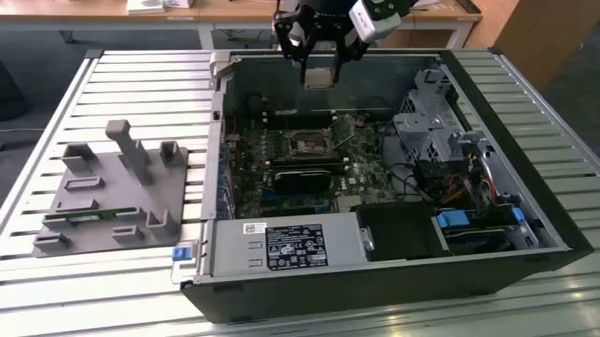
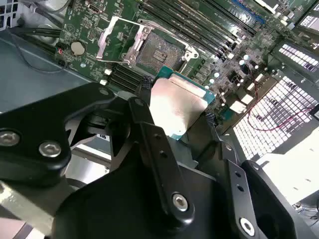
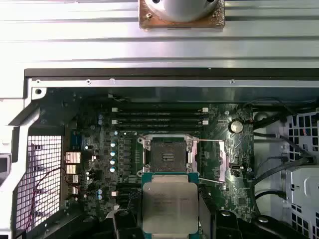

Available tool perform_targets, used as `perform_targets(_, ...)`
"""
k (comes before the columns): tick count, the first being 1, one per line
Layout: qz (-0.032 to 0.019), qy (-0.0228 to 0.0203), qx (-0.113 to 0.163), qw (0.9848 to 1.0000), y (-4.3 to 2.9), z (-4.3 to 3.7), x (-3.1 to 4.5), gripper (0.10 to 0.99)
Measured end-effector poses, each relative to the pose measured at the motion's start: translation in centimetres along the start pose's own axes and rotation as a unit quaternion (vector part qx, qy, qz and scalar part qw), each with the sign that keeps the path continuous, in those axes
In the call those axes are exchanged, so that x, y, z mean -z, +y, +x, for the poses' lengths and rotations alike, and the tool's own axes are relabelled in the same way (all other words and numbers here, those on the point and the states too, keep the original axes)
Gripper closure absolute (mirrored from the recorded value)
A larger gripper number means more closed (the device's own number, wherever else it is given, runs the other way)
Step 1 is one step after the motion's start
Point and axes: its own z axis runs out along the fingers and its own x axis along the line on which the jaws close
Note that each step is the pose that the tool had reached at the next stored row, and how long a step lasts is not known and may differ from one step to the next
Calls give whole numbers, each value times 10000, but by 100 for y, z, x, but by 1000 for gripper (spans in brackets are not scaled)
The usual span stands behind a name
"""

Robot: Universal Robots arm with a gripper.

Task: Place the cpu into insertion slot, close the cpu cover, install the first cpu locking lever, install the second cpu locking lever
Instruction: 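Place the cpu into insertion slot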

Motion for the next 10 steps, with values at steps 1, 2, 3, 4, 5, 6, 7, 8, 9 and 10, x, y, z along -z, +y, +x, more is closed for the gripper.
perform_targets(1, 0, 0, 0, 10000, 0, 0, 0, 545)
perform_targets(2, 0, 0, 0, 10000, 0, 0, 0, 545)
perform_targets(3, 0, 0, 0, 10000, 0, 0, 0, 545)
perform_targets(4, 0, 0, 0, 10000, 0, 0, 0, 545)
perform_targets(5, 0, 0, -1, 10000, 0, 0, 0, 545)
perform_targets(6, 0, -1, -9, 10000, 0, 0, 0, 545)
perform_targets(7, -1, -2, -18, 10000, 0, 0, 0, 545)
perform_targets(8, -1, -3, -35, 10000, 0, 0, 0, 545)
perform_targets(9, -1, -5, -61, 10000, 0, 0, 0, 545)
perform_targets(10, -2, -8, -91, 10000, 0, 1, 0, 545)
